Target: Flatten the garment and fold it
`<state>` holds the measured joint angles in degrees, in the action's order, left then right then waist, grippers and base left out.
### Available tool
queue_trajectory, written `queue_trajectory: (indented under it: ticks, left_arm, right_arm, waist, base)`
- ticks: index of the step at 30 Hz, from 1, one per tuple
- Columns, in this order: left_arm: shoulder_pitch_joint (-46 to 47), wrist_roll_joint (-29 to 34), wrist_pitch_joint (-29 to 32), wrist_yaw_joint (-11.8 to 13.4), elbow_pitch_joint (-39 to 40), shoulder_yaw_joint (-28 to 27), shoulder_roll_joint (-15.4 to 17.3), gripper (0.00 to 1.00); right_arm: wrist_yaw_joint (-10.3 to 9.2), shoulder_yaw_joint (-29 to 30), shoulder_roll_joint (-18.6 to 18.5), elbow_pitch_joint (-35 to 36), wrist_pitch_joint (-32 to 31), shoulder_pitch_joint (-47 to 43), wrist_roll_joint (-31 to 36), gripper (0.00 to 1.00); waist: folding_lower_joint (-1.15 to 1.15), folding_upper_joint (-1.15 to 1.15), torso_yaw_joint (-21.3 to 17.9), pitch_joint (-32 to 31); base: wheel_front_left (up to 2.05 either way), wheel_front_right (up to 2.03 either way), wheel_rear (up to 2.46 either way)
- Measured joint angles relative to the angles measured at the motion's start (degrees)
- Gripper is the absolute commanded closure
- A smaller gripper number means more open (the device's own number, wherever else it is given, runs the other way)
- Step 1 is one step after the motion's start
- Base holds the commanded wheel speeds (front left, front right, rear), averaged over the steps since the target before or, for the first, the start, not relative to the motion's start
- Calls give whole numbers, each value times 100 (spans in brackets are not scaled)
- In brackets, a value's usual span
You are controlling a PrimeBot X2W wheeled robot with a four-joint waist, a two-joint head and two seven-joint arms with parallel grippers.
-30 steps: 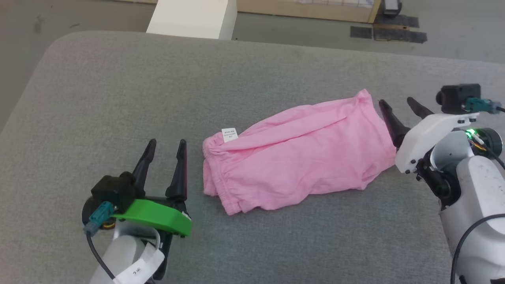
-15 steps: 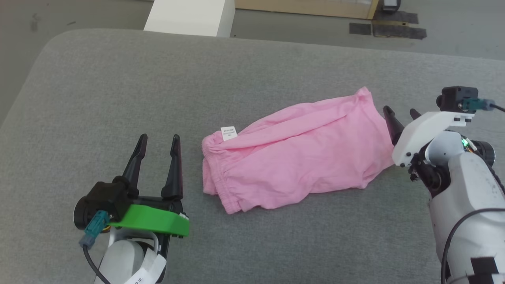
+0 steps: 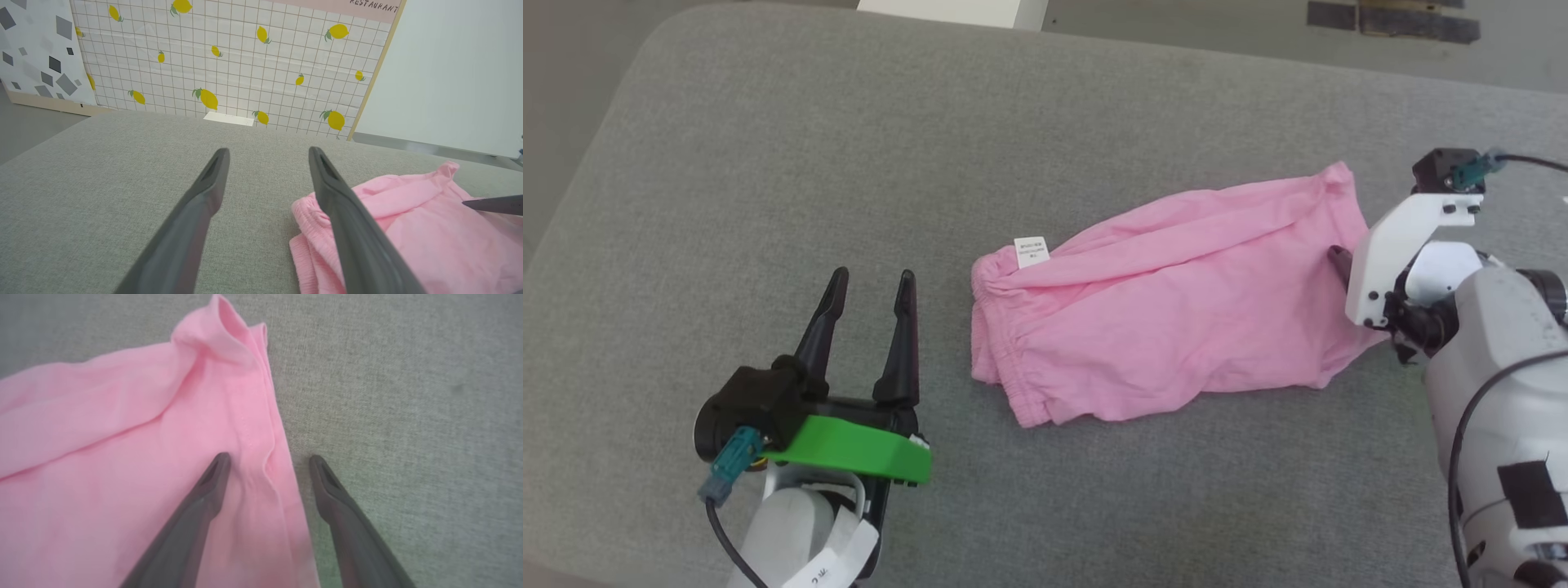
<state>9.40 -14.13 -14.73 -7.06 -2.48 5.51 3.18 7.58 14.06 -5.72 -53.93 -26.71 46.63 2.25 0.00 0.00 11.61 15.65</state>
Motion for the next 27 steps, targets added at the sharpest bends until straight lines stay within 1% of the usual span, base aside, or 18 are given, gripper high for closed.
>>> queue_trajectory:
  ticks: [4,5,6,7,8,13,16,20,23,27]
  left_arm:
    - [37,-22,0,-1,-9,38,-1,0]
    - [37,-58,0,-1,-8,41,-1,0]
    - [37,-93,0,-1,-5,43,-1,0]
    - [37,-122,0,-1,-2,44,-1,0]
    - [37,-138,0,-1,0,44,-1,0]
    - [37,-143,0,0,-2,37,-2,0]
    - [34,-142,0,4,-16,16,-2,0]
    - [21,-137,0,5,-38,-26,-4,0]
    - [-13,-122,0,5,-38,-67,-4,0]
    - [-66,-74,0,5,-45,-77,-7,0]
  right_arm:
    - [0,67,-31,-166,-527,259,90,0]
    - [0,75,-44,-194,-660,313,89,50]
    - [0,70,-49,-210,-753,350,85,61]
    - [-1,57,-54,-221,-851,392,77,79]
    - [-2,36,-52,-221,-907,405,60,100]
    - [-1,-114,-22,-205,-950,377,-216,100]
    - [-1,-216,-31,-124,-850,252,-497,100]
    - [1,-487,-140,89,-710,-62,-812,100]
    - [3,-606,-347,335,-612,-357,-1039,100]
    - [3,-625,-829,750,-557,-811,-1135,100]
  waist:
    - [0,0,79,77]
    - [0,0,92,91]
    - [0,0,98,101]
    - [0,0,102,111]
    - [0,0,98,115]
    - [0,0,69,89]
    - [0,0,40,24]
    - [0,0,-2,-92]
    - [0,0,-55,-188]
    - [0,0,-160,-295]
  base:
    - [0,0,0]
    - [0,0,0]
    - [0,0,0]
    - [0,0,0]
    - [0,0,0]
    - [0,0,0]
    - [0,0,0]
    - [0,0,0]
    - [0,0,0]
    - [0,0,0]
